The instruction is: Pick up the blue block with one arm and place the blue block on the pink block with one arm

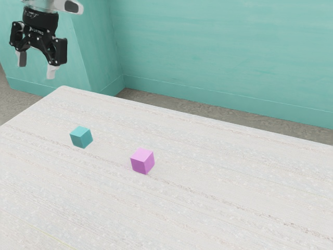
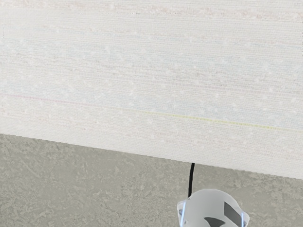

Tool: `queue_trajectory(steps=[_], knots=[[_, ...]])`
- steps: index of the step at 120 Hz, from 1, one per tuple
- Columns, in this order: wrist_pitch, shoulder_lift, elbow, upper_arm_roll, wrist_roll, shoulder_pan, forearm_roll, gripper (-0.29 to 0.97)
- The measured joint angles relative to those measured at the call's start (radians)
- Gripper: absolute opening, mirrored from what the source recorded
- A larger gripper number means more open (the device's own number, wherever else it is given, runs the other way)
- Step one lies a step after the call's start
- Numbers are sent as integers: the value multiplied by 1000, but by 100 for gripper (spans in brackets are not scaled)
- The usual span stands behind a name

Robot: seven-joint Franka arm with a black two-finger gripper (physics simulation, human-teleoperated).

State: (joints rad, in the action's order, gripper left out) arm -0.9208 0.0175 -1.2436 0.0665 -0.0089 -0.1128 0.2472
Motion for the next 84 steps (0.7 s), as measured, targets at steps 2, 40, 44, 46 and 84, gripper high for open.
queue_trajectory(steps=[2,40,44,46,84], knots=[[-30,0,-3,-1,-1,-3,5,68],[-311,23,-23,21,-10,-107,12,68],[-329,27,-24,21,-9,-104,11,68],[-340,28,-25,22,-6,-100,11,68],[-553,171,-176,32,70,173,2,68]])
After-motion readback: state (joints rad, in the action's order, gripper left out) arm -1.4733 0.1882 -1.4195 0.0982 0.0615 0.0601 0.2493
